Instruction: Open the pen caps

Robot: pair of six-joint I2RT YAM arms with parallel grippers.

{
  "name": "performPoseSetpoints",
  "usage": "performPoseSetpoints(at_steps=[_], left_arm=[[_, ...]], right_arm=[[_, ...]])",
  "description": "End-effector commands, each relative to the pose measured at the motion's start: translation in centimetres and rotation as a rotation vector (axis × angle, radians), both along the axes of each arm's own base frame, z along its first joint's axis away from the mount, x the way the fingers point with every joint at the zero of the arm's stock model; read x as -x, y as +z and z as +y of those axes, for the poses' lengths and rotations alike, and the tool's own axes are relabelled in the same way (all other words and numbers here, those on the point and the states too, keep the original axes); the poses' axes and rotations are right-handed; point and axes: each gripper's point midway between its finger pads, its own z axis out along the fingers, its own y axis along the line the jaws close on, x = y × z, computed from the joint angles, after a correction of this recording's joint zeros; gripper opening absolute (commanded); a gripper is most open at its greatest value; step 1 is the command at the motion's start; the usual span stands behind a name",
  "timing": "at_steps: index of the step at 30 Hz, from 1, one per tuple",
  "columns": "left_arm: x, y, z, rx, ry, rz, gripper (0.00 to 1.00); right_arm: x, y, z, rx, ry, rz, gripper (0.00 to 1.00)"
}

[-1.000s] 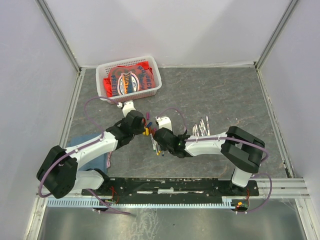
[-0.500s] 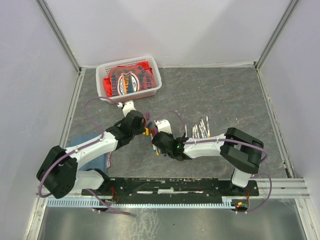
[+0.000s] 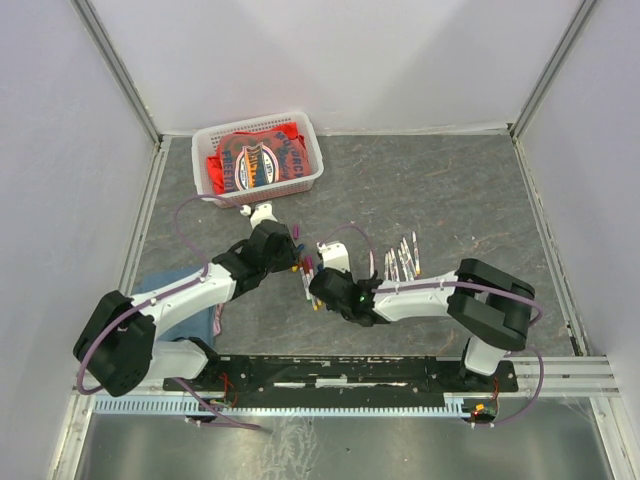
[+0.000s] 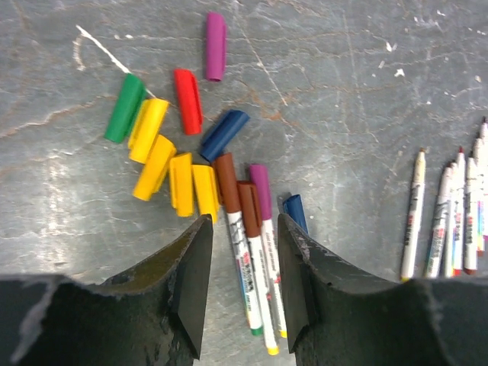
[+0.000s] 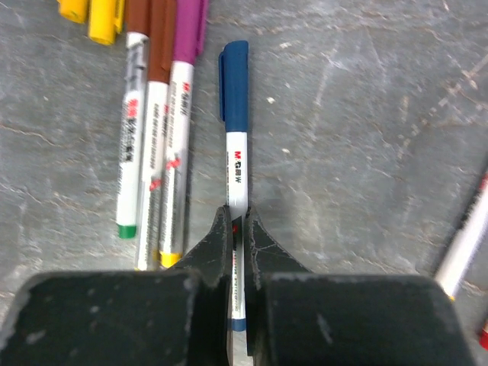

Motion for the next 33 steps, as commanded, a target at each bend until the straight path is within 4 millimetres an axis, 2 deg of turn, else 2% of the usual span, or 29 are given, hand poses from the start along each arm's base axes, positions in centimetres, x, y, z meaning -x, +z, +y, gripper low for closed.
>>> performPoseSetpoints(at_steps=[1,6,12,24,33], left_arm=[[-0.7,2.7,-3.6,0.174,-0.049,-0.015,0.47],[-0.1,2.6,-5.4,0.264,-0.094,0.018,0.48],[0.5,2.1,-7.4,0.344,-0.153,0.063,0.49],[1.0,1.1,-8.6,0.387,-0.191,0.106,0.49],[1.3,1.9,-8.7,0.428,-0.202,0.092,0.46]], right_arm=[[0.1,1.4,-1.4,-0.044,-0.026,-0.044,0.01],[0.6,3.7,-1.2,-0.177,0.002,-0.082,0.01],[1.4,5.3,-0.4,-0.298,0.054,-0.09,0.01],[2.3,8.0,1.1,-0.441,0.117,-0.096,0.01],[2.4,9.3,1.4,-0.494,0.128,-0.1,0.01]])
